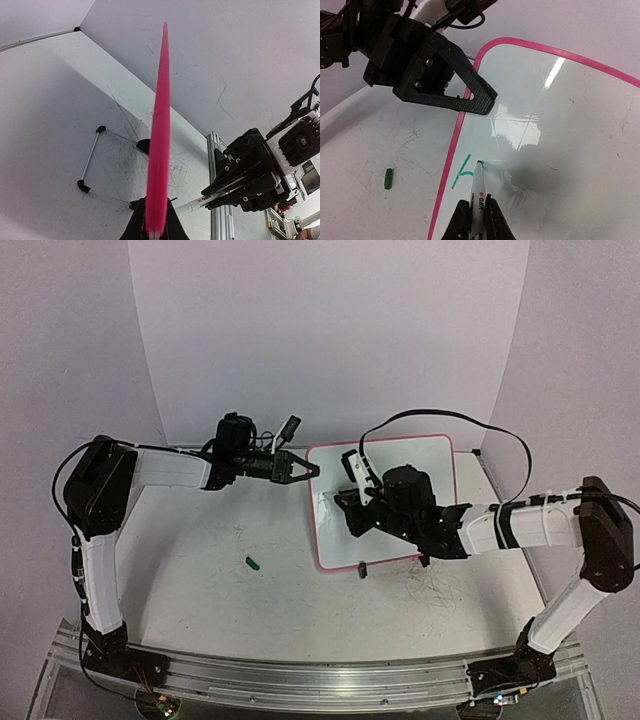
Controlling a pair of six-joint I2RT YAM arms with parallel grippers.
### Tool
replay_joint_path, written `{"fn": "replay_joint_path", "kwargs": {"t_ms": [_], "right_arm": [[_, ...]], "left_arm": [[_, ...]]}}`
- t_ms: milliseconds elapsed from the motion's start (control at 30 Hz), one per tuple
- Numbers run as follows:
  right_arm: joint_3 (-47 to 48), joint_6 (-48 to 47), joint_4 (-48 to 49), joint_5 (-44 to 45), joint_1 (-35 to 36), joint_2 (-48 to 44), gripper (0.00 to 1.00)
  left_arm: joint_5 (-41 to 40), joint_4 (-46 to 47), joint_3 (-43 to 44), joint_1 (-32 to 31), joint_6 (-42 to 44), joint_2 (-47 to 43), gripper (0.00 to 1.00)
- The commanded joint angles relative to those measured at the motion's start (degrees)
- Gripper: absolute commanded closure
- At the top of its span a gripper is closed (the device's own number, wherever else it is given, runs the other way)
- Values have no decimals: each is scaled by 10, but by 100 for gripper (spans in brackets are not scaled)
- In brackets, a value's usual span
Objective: Write a sentence on the whiteboard
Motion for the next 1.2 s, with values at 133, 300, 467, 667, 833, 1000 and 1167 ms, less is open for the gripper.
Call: {"fn": "replay_joint_path", "kwargs": {"t_ms": [133, 300, 467, 667, 833, 1000, 1167], "right_arm": [[1, 18, 7, 11, -3, -6, 100], [-11, 23, 7, 8, -3, -11, 100], [-17, 27, 7, 1, -2, -13, 100], [-27, 30, 6, -3, -2, -19, 100], [-37, 37, 5, -10, -2, -21, 100], [-48, 43, 5, -14, -1, -22, 100], [-56, 47, 5, -16, 1, -24, 100]], "left_arm": [[-1, 5, 4, -11, -1, 2, 100], [-2, 5, 3, -11, -1, 1, 100], [-2, 5, 3, -11, -1, 1, 100], [-1, 5, 4, -12, -1, 2, 100], [-2, 5, 4, -12, -1, 2, 100], [-1, 5, 4, -13, -1, 2, 100], [-2, 5, 4, -14, -1, 3, 100]]}}
